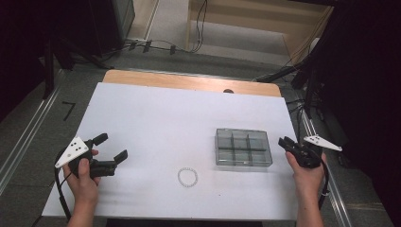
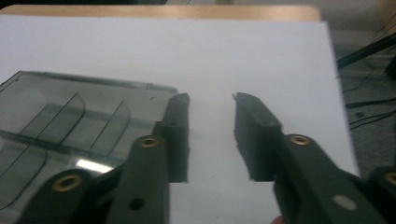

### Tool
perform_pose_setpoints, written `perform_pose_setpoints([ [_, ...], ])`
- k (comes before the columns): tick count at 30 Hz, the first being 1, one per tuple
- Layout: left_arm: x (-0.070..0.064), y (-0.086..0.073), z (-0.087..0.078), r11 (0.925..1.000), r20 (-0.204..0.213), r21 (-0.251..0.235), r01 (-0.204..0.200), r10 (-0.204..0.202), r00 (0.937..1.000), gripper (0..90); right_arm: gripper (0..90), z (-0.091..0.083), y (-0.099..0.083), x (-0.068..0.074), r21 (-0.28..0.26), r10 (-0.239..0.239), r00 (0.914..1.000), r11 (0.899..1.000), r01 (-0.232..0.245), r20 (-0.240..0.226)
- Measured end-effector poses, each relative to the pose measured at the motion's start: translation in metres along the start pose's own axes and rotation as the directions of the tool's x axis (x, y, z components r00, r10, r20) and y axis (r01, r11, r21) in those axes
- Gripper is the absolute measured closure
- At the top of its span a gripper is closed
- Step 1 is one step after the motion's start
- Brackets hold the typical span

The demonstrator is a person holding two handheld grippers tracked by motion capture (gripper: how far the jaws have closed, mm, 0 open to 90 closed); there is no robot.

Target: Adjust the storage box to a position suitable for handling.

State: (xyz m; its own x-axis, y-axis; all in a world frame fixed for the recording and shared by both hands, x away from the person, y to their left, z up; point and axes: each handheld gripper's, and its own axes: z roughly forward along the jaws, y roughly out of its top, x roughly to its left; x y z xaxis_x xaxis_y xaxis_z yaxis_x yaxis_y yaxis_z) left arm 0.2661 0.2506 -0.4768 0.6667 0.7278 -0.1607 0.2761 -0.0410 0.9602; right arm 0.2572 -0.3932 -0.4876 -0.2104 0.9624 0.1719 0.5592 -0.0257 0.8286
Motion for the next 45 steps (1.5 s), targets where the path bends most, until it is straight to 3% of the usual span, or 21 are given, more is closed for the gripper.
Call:
perform_pose_setpoints([
  [2,0.000,-0.002,0.001,0.9999,-0.004,0.014,-0.006,0.006,1.0000,0.0,75.3,0.003,-0.001,0.001,0.012,-0.016,0.9999,1.000,0.016,-0.006],
  [5,-0.003,-0.004,0.005,0.9997,0.002,0.025,-0.005,0.005,1.0000,0.0,87.0,0.007,-0.003,0.002,0.039,-0.032,0.9992,0.999,0.033,-0.024],
  [8,-0.005,-0.005,0.007,0.9994,0.008,0.033,-0.011,0.011,0.9999,0.0,87.5,0.008,-0.004,0.000,0.053,-0.021,0.9994,0.998,0.023,-0.029],
  [12,-0.006,-0.005,0.009,0.9992,0.017,0.039,-0.005,0.004,0.9998,0.0,87.6,0.008,-0.007,-0.003,0.077,-0.008,0.9970,0.997,0.014,-0.077],
  [16,-0.008,-0.006,0.011,0.9989,0.026,0.046,-0.007,0.005,0.9997,0.0,87.7,0.010,-0.011,-0.002,0.120,-0.029,0.9939,0.992,0.041,-0.106],
  [24,-0.009,-0.007,0.012,0.9988,0.038,0.048,-0.006,0.004,0.9993,0.0,87.8,0.012,-0.019,0.005,0.181,-0.024,0.9881,0.982,0.051,-0.152],
  [34,-0.010,-0.007,0.013,0.9989,0.037,0.047,0.007,-0.009,0.9993,0.0,87.8,0.016,-0.021,0.008,0.190,-0.001,0.9906,0.981,0.027,-0.137],
  [45,-0.011,-0.007,0.015,0.9987,0.039,0.051,0.007,-0.009,0.9992,0.0,87.8,0.027,-0.017,0.033,0.188,-0.019,0.9863,0.981,0.050,-0.164],
])
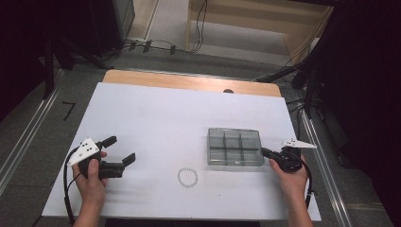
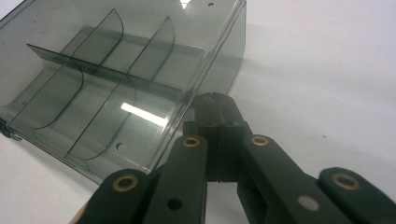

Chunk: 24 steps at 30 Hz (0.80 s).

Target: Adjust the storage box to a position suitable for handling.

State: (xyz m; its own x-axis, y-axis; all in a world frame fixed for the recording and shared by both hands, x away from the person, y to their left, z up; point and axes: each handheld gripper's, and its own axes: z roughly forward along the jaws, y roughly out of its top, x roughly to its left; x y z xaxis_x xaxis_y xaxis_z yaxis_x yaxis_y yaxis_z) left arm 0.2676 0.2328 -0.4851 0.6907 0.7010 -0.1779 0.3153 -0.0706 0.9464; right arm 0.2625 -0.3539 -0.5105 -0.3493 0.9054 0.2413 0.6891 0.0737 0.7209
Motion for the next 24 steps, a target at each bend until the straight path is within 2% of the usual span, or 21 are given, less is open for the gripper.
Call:
perform_pose_setpoints([
  [4,-0.001,0.000,0.001,1.0000,0.004,0.001,0.001,-0.001,1.0000,0.0,87.8,0.004,0.002,0.007,-0.001,0.003,1.0000,1.000,-0.003,-0.003],
  [10,-0.002,0.000,0.003,1.0000,0.006,0.008,-0.001,0.001,1.0000,0.0,87.8,0.010,0.005,0.022,-0.013,-0.017,0.9999,1.000,0.017,0.000],
  [18,-0.005,-0.001,0.007,0.9999,0.016,0.014,0.000,0.000,0.9999,0.0,87.8,0.017,0.006,0.035,-0.034,0.016,0.9998,0.999,-0.016,-0.009],
  [24,-0.008,-0.001,0.010,0.9997,0.025,0.023,-0.006,0.006,0.9997,0.0,87.7,0.019,0.007,0.038,-0.032,0.023,0.9993,0.999,-0.024,-0.028],
])
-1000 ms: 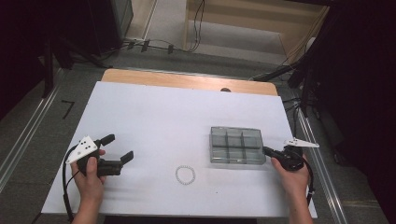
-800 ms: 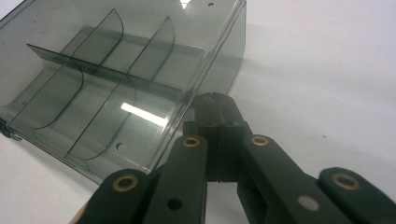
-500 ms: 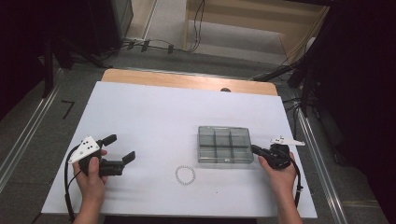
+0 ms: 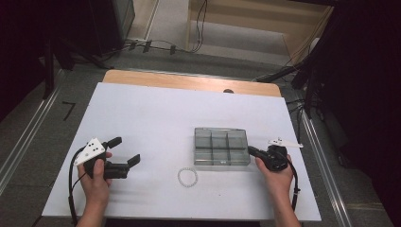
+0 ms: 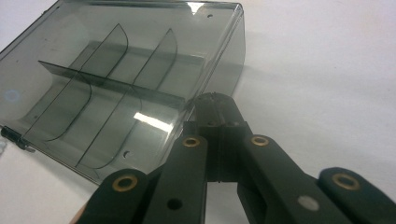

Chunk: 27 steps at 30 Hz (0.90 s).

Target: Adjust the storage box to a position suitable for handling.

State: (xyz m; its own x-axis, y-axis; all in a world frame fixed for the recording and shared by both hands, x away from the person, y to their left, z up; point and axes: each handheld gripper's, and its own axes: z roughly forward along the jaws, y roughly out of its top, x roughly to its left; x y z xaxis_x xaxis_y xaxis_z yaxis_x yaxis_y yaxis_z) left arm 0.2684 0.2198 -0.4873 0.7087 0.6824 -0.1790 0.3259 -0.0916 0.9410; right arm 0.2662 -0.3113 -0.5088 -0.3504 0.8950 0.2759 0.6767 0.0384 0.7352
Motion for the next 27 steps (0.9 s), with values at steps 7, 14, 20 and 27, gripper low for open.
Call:
perform_pose_setpoints([
  [7,-0.003,0.000,0.003,1.0000,0.007,0.005,-0.003,0.003,1.0000,0.0,87.8,0.004,0.001,0.010,0.008,-0.016,0.9998,1.000,0.016,-0.013],
  [14,-0.005,-0.001,0.007,0.9999,0.015,0.010,-0.001,0.001,0.9999,0.0,87.8,0.011,0.003,0.022,0.011,-0.042,0.9986,0.999,0.042,-0.031],
  [20,-0.007,-0.001,0.009,0.9999,0.021,0.013,-0.002,0.002,0.9998,0.0,87.7,0.015,0.004,0.032,0.011,-0.040,0.9983,0.999,0.041,-0.043],
  [27,-0.009,-0.001,0.011,0.9999,0.029,0.014,-0.002,0.002,0.9996,0.0,87.7,0.019,0.005,0.043,0.008,-0.062,0.9969,0.998,0.062,-0.049],
])
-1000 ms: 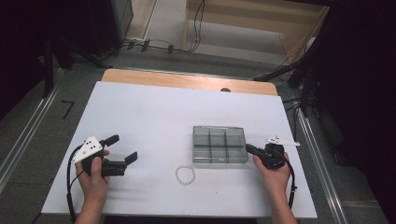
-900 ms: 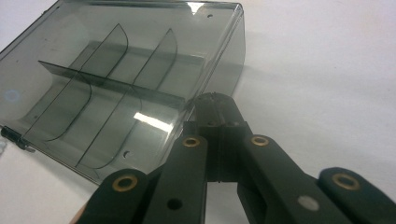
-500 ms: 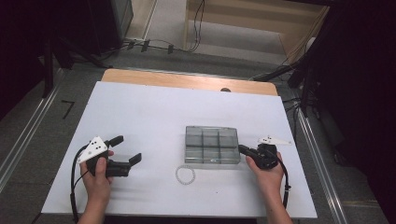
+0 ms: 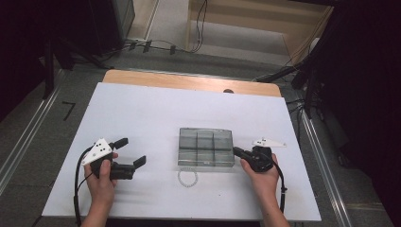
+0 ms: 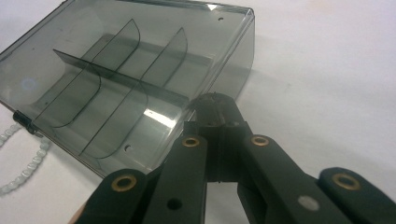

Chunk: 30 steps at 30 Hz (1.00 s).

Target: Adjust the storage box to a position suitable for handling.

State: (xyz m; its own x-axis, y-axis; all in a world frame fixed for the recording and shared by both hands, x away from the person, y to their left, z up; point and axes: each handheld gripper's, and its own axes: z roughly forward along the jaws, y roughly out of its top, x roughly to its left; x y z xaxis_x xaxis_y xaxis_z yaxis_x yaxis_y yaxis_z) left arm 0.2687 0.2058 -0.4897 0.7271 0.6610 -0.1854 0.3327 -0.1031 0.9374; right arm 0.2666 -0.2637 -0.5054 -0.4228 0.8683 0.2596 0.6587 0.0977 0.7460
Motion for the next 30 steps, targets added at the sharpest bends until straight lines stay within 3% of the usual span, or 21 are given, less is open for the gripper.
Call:
perform_pose_setpoints([
  [15,-0.003,0.000,0.003,1.0000,0.018,0.001,-0.001,0.001,0.9998,0.0,87.7,0.010,0.002,0.018,-0.022,-0.028,0.9995,0.999,0.028,-0.013],
  [20,-0.004,0.000,0.003,1.0000,0.019,0.002,-0.005,0.005,0.9998,0.0,86.7,0.010,0.004,0.020,-0.029,-0.060,0.9964,0.998,0.059,-0.059],
  [21,-0.004,0.000,0.002,1.0000,0.020,-0.001,-0.001,0.001,0.9998,0.0,80.9,0.009,0.005,0.019,-0.035,-0.062,0.9958,0.998,0.060,-0.067],
  [22,-0.004,0.000,0.002,1.0000,0.021,-0.004,0.001,-0.001,0.9998,0.0,69.6,0.005,0.007,0.015,-0.051,-0.056,0.9959,0.997,0.053,-0.071],
  [24,-0.004,0.000,0.002,1.0000,0.022,-0.004,0.000,0.000,0.9998,0.0,65.4,0.003,0.008,0.013,-0.068,-0.054,0.9953,0.996,0.049,-0.080],
  [25,-0.004,0.000,0.002,1.0000,0.028,-0.003,-0.001,0.001,0.9996,0.0,52.9,-0.003,0.011,0.010,-0.108,-0.059,0.9932,0.993,0.049,-0.100],
  [27,-0.004,0.001,0.002,1.0000,0.030,-0.005,-0.007,0.008,0.9995,0.0,48.0,-0.006,0.012,0.010,-0.135,-0.073,0.9898,0.989,0.056,-0.123],
  [30,-0.006,0.002,0.002,0.9999,0.044,-0.005,-0.016,0.016,0.9989,0.0,17.4,-0.015,0.017,0.015,-0.177,-0.113,0.9869,0.980,0.091,-0.115],
])
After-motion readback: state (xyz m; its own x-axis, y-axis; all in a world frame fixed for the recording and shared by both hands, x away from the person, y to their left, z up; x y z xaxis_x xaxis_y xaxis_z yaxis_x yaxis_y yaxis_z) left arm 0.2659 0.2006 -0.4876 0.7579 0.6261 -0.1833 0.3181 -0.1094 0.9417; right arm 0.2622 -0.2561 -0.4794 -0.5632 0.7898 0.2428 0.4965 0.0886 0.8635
